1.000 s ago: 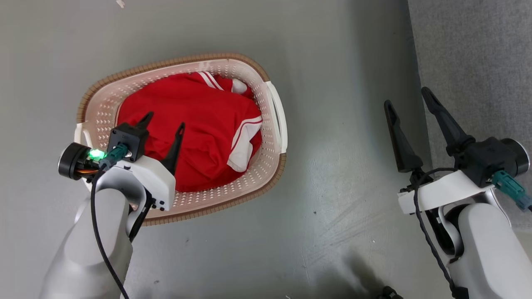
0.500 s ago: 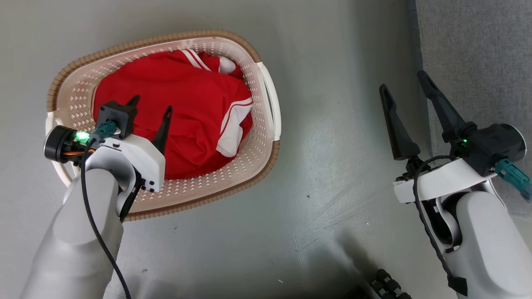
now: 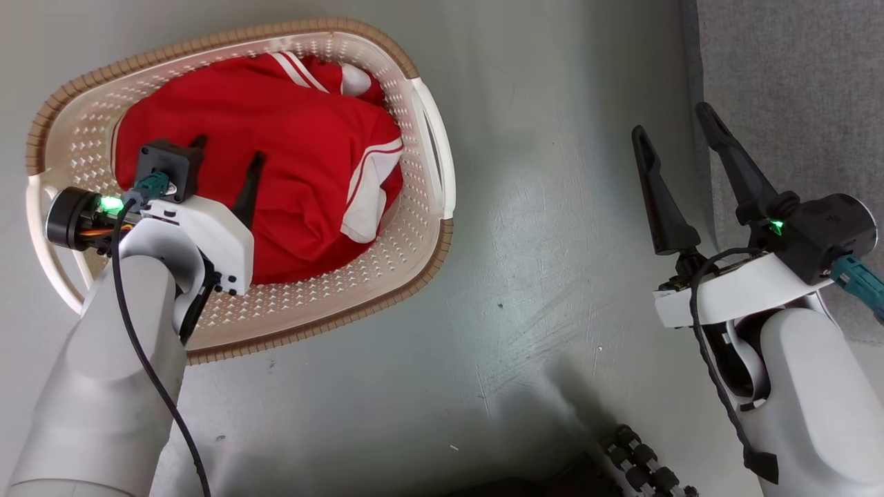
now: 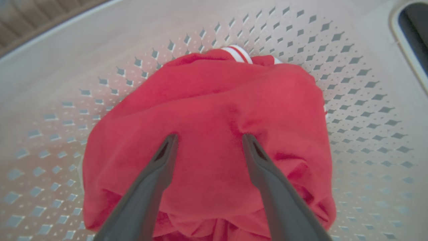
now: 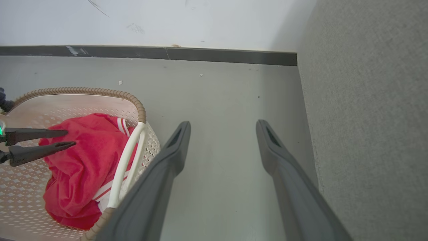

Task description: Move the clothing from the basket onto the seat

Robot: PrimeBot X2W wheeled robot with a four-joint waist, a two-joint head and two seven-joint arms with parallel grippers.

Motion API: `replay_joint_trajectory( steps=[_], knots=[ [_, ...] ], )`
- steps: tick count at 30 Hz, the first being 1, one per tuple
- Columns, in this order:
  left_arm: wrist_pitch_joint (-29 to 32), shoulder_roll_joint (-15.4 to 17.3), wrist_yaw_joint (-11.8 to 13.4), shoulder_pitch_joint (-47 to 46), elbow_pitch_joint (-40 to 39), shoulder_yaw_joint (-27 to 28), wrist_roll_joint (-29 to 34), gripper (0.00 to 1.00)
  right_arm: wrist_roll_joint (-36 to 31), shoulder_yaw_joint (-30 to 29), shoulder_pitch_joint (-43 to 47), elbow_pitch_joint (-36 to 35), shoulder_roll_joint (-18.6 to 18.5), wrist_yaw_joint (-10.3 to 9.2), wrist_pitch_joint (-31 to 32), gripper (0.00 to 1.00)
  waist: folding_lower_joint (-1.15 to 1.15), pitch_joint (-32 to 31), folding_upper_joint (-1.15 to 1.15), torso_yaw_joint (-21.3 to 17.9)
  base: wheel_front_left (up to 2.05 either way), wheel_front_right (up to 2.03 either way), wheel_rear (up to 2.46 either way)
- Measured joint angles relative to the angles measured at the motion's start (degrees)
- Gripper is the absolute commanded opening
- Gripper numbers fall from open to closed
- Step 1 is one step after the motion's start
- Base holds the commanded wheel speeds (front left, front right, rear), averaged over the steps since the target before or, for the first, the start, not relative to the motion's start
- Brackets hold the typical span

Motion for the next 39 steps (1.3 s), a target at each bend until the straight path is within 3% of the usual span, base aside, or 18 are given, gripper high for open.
replay_joint_trajectory(
  steps=[21, 23, 24, 28, 30, 31, 39],
  knots=[
    [-0.5, 0.5, 0.0, -4.2, 4.0, -0.8, 1.0, 0.98, 1.3, -0.1, -1.2, -1.0, 0.0, 0.0, -0.3, 1.0, 0.0, 4.2, 0.0, -1.3, 0.0, 0.0, 0.0],
    [-0.6, 0.6, 0.0, -4.5, 4.4, -1.2, 1.3, 0.88, 1.4, -0.1, -1.4, -1.1, 0.0, 0.0, -0.3, 1.0, 0.0, 4.5, 0.0, -1.5, 0.0, 0.0, 0.0],
    [-0.6, 0.8, 0.0, -4.7, 4.7, -1.4, 1.6, 0.67, 1.5, -0.1, -1.5, -1.1, 0.0, 0.0, -0.3, 1.0, 0.0, 4.6, 0.0, -1.6, 0.0, 0.0, 0.0],
    [-1.1, 1.3, 0.0, -5.5, 5.5, -1.7, 1.9, 0.38, 1.9, -0.1, -2.1, -1.1, 0.0, 0.0, -0.3, 1.0, 0.0, 5.0, 0.0, -1.9, 0.0, 0.0, 0.0],
    [-1.5, 1.3, 0.2, -5.6, 5.8, -1.7, 1.9, 0.18, 2.1, -0.2, -2.2, -1.2, 0.0, 0.0, -0.3, 1.0, 0.0, 5.1, 0.0, -2.1, 0.0, 0.0, 0.0],
    [-1.7, 1.2, 0.3, -5.6, 6.0, -1.7, 1.9, 0.0, 2.4, -0.2, -2.2, -1.2, 0.0, 0.0, -0.3, 1.0, 0.0, 5.2, 0.0, -2.1, 0.0, 0.0, 0.0],
    [-3.9, -0.4, 0.3, -6.2, 7.3, -1.7, 1.6, 0.0, 2.5, -1.3, -2.6, -1.2, 0.1, 0.0, -0.3, 1.0, 0.0, 4.7, 0.0, -2.1, 0.0, 0.0, 0.0]
  ],
)
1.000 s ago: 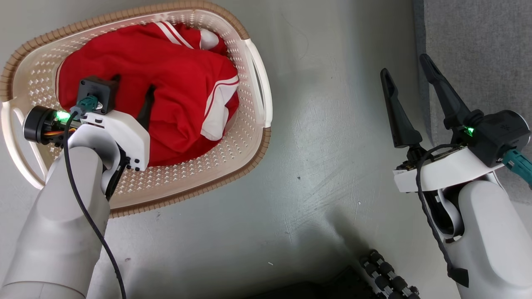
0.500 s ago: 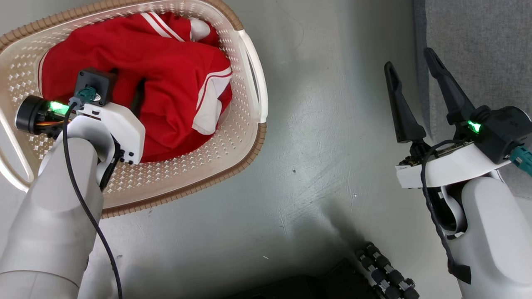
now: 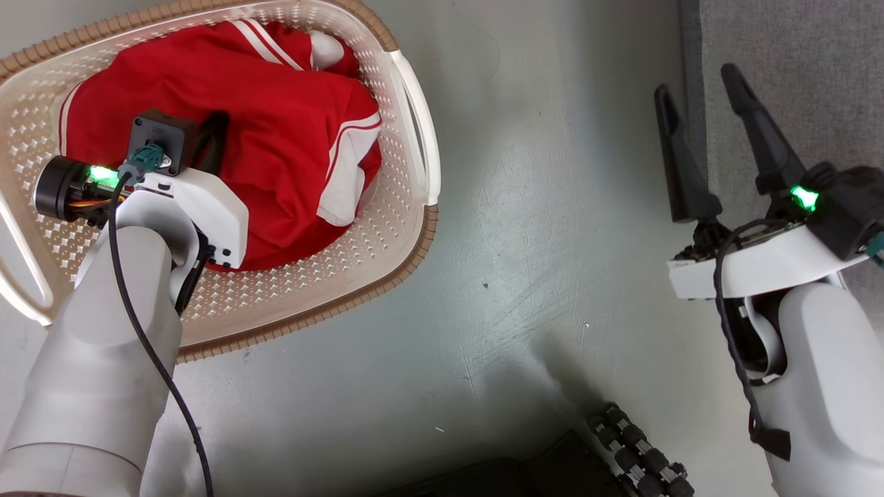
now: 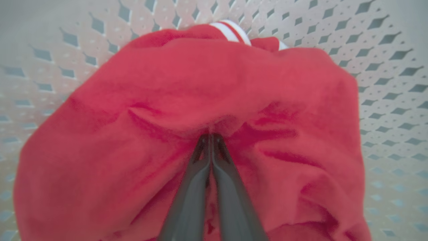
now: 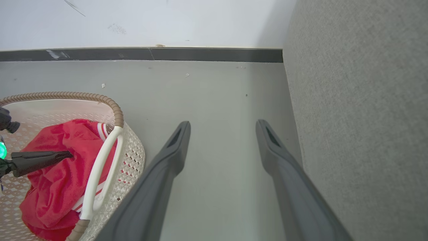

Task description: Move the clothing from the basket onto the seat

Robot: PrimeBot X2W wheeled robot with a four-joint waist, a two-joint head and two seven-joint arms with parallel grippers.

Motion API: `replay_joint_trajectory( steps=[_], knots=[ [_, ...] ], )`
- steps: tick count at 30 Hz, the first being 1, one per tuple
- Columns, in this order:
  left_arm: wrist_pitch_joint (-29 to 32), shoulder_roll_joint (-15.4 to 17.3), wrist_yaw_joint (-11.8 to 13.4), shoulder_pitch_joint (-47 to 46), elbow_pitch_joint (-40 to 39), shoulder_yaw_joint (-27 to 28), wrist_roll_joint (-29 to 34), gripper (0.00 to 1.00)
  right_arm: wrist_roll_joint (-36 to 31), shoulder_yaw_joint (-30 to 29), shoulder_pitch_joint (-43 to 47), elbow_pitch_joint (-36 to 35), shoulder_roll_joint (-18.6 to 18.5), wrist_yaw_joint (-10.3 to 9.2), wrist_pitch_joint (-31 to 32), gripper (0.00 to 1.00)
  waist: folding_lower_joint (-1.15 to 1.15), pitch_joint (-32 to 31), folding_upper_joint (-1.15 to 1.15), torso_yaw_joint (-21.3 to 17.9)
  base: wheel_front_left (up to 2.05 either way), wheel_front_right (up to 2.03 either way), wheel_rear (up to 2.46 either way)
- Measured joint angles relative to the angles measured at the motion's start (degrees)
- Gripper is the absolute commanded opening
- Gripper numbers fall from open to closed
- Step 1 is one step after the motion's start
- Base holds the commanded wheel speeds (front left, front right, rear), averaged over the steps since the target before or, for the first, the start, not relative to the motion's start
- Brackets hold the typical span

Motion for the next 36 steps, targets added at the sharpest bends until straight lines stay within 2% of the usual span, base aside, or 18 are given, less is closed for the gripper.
replay_joint_trajectory(
  steps=[11, 19, 28, 36],
  knots=[
    [-5.7, -1.8, -0.2, 0.4, -0.6, 0.6, -2.3, 0.0, 0.0, -0.3, -2.4, 0.4, 0.0, 0.0, 0.0, 1.0, 0.0, -2.2, 0.0, 1.4, 0.0, 0.0, 0.0],
    [-8.1, -3.6, -0.3, 4.7, -3.3, 1.3, -5.4, 0.0, -0.2, 0.8, -3.3, 1.7, 0.0, 0.0, 0.0, 1.0, 0.0, -4.7, 0.0, 3.1, 0.0, 0.0, 0.0],
    [-8.8, -4.3, -0.4, 9.0, -9.9, 3.6, -8.8, 0.0, -1.4, 0.5, -4.5, 3.3, 0.0, 0.0, 0.0, 1.0, 0.0, -8.5, 0.0, 5.3, 0.0, 0.0, 0.0],
    [-8.8, -5.0, -0.4, 13.8, -21.3, 6.7, -10.9, 0.0, -3.2, -0.1, -4.3, 5.1, -0.2, 0.0, 0.0, 1.0, 0.0, -13.1, 0.0, 7.8, 0.0, 0.0, 0.0]
  ],
)
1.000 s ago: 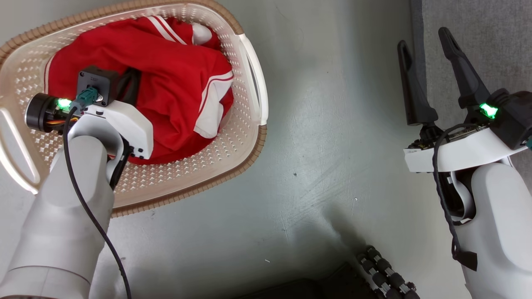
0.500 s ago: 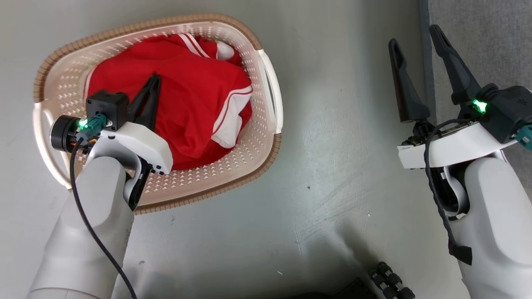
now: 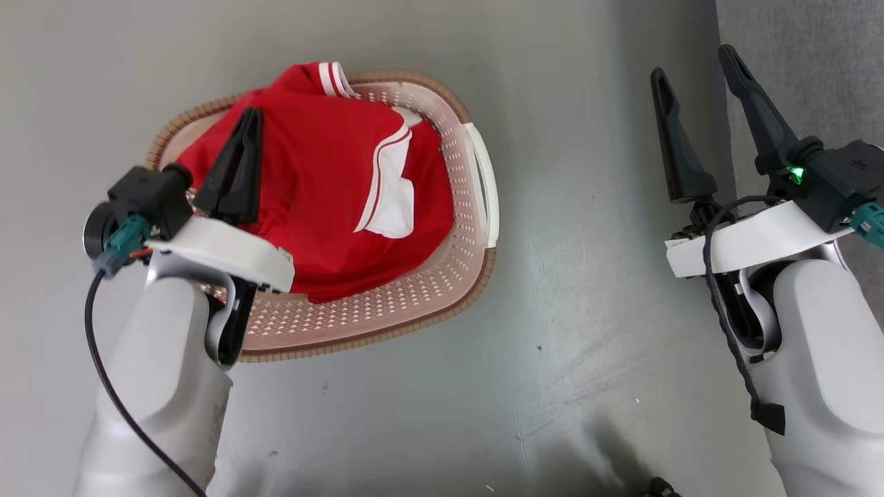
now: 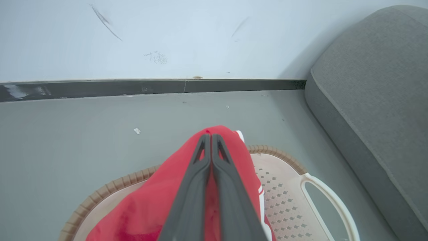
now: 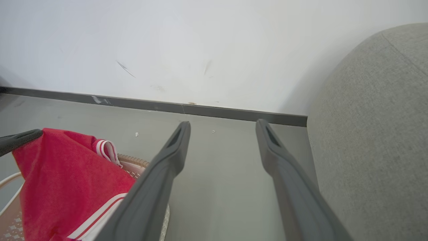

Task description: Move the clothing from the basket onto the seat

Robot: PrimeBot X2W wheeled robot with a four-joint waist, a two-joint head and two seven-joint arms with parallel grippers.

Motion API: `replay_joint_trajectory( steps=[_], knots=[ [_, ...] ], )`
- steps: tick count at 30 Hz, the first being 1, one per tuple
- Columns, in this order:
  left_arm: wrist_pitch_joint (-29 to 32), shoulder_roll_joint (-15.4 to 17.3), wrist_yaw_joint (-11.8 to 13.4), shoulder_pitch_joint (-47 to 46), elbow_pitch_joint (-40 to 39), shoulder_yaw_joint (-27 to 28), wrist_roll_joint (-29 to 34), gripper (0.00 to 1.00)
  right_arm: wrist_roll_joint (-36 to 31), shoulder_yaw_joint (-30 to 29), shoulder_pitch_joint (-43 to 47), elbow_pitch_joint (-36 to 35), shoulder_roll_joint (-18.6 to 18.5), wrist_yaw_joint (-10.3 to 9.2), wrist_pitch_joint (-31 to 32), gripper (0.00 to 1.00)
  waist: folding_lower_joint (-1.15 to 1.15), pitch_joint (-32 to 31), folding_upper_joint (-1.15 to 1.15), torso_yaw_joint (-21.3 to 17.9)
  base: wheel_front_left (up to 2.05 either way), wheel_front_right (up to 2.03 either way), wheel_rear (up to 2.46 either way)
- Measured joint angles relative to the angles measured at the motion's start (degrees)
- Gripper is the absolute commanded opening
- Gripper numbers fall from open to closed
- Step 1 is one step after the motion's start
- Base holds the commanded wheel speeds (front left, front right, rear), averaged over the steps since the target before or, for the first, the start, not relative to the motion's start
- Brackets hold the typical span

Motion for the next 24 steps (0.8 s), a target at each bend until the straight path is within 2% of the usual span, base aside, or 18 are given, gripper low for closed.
replay_joint_trajectory(
  steps=[24],
  knots=[
    [0.0, -0.3, -0.4, 16.9, -14.4, 0.5, -4.3, 0.0, -0.1, -2.3, 9.6, 3.2, -0.6, -0.01, 0.0, 1.0, 0.0, -16.9, 0.0, 5.7, 0.0, 0.0, 0.0]
  ],
)
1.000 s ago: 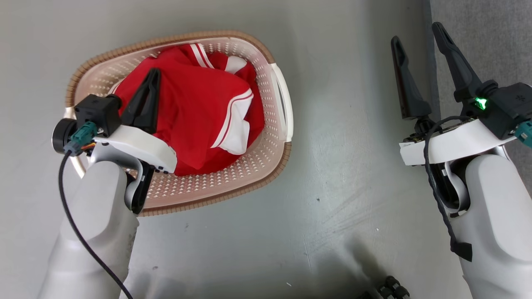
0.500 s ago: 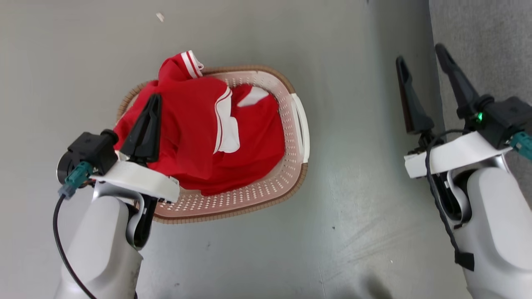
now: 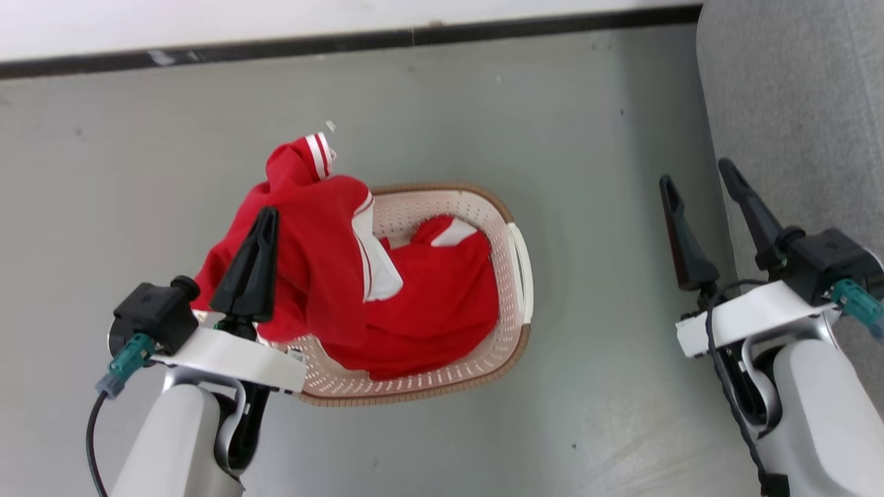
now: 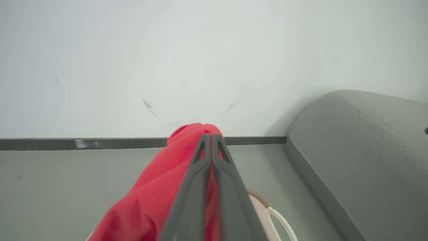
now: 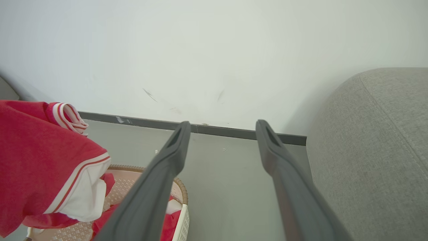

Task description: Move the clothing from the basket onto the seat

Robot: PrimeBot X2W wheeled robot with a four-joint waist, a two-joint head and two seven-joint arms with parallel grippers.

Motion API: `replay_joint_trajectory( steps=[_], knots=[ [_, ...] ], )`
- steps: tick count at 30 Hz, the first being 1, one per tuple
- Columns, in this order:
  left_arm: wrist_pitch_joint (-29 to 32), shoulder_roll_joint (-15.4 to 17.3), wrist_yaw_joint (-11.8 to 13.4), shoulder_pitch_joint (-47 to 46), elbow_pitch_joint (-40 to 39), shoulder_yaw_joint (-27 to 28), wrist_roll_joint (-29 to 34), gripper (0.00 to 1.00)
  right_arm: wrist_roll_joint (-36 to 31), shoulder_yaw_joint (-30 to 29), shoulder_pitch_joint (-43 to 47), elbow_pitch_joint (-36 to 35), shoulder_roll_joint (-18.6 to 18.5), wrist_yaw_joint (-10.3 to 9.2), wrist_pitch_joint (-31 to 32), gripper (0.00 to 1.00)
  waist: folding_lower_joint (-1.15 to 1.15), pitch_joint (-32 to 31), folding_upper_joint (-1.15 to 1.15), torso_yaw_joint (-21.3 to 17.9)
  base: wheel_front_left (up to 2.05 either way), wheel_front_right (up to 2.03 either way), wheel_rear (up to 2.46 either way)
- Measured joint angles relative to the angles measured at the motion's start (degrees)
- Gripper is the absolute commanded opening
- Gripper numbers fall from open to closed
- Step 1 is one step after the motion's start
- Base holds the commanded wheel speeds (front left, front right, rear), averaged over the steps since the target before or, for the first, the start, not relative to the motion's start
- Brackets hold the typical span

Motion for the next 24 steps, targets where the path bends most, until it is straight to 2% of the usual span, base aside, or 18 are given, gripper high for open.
replay_joint_trajectory(
  steps=[24],
  knots=[
    [0.0, 0.1, 0.0, 12.7, -5.8, -2.1, -1.9, 0.0, -0.4, -0.2, 13.2, 0.9, 0.3, 0.0, 0.0, 1.0, 0.0, -18.3, 0.0, 2.5, 0.0, 0.0, 0.0]
  ],
)
